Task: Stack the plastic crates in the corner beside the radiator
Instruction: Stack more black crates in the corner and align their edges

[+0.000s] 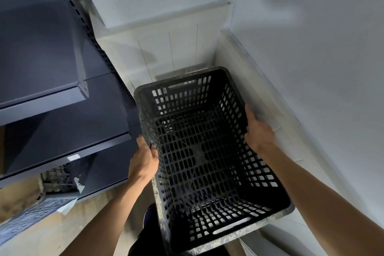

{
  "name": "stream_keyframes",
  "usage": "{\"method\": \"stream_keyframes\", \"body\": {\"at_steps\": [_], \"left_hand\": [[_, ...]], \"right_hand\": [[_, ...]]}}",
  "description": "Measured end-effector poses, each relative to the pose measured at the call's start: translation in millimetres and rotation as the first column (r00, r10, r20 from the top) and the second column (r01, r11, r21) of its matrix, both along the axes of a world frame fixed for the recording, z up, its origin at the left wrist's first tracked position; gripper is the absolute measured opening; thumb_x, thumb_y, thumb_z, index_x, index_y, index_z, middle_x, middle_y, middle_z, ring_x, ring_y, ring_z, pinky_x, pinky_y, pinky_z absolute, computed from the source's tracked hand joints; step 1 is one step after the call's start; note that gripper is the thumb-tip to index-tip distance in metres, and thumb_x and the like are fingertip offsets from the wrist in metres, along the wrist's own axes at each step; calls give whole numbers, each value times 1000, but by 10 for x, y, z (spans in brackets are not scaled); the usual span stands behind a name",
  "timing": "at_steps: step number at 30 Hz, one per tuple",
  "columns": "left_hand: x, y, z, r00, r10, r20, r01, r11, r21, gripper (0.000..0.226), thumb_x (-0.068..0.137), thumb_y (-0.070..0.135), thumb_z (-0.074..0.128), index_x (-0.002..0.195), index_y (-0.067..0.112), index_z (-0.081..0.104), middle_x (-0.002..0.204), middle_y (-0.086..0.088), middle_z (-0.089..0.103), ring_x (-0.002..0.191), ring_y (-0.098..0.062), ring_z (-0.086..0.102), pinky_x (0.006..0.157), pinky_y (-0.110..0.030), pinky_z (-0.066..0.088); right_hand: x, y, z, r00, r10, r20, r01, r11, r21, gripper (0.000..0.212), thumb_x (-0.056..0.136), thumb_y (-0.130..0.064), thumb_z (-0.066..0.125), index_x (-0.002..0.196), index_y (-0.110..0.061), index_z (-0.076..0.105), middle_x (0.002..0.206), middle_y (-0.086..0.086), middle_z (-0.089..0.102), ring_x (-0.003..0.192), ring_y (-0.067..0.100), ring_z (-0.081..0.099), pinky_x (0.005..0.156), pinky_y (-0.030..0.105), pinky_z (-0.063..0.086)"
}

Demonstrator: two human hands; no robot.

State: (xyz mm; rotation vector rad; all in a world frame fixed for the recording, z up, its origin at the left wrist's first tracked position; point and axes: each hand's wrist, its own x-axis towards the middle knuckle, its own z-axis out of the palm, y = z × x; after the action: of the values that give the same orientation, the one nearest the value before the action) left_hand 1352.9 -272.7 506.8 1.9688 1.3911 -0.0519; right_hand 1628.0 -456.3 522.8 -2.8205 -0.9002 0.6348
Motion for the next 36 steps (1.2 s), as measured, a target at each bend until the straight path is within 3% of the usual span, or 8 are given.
{"method": "stream_keyframes", "body": {"at_steps": [9, 20, 25, 30, 33, 36], "left_hand": [[20, -1, 1, 1000, 21, -19, -20, 998, 63, 26, 104, 26, 36, 126, 15, 29, 68, -6, 64, 53, -23, 63, 46, -32, 47], [56, 39, 25, 997, 17, -73, -16, 1000, 8, 24, 105, 26, 34, 124, 13, 27, 65, -6, 60, 49, -21, 59, 37, -30, 40], [34, -120, -35, 997, 39, -73, -41, 999, -34, 46, 104, 27, 36, 142, 10, 17, 74, -8, 62, 51, -17, 59, 36, -26, 37], [-37, -125, -16, 998, 52, -41, -54, 998, -37, 26, 104, 30, 36, 125, 19, 26, 86, -11, 64, 57, -21, 63, 40, -29, 44], [-27, -94, 15, 998, 50, -49, -51, 998, -37, 32, 104, 29, 37, 131, 16, 26, 83, -9, 64, 56, -19, 63, 36, -23, 38], [-21, -90, 47, 998, 59, -12, -59, 998, -33, 28, 104, 28, 38, 127, 17, 28, 80, -7, 64, 58, -22, 63, 42, -28, 44]], "right_hand": [[35, 5, -3, 999, 44, -10, -44, 999, -8, 95, 94, -7, 58, 159, -25, -9, 80, 8, 60, 66, 23, 60, 65, 40, 57], [7, 51, 16, 998, 50, 24, -49, 998, -35, 96, 95, -9, 58, 158, -24, -13, 79, 8, 57, 63, 22, 56, 55, 34, 48], [81, -25, 30, 998, 60, 28, -59, 998, -32, 96, 94, -11, 60, 159, -26, -10, 82, 10, 60, 69, 25, 60, 66, 41, 57], [35, -44, 24, 1000, 23, -8, -23, 1000, 6, 96, 95, -12, 59, 159, -32, -10, 93, 10, 63, 80, 26, 62, 72, 43, 59], [37, -31, 18, 1000, 26, -9, -26, 1000, 14, 95, 95, -12, 58, 159, -32, -10, 103, 13, 65, 88, 28, 65, 76, 44, 59], [43, -12, 42, 999, 8, -38, -7, 999, 34, 94, 96, -10, 57, 158, -33, -9, 103, 14, 67, 88, 28, 66, 76, 44, 60]]}}
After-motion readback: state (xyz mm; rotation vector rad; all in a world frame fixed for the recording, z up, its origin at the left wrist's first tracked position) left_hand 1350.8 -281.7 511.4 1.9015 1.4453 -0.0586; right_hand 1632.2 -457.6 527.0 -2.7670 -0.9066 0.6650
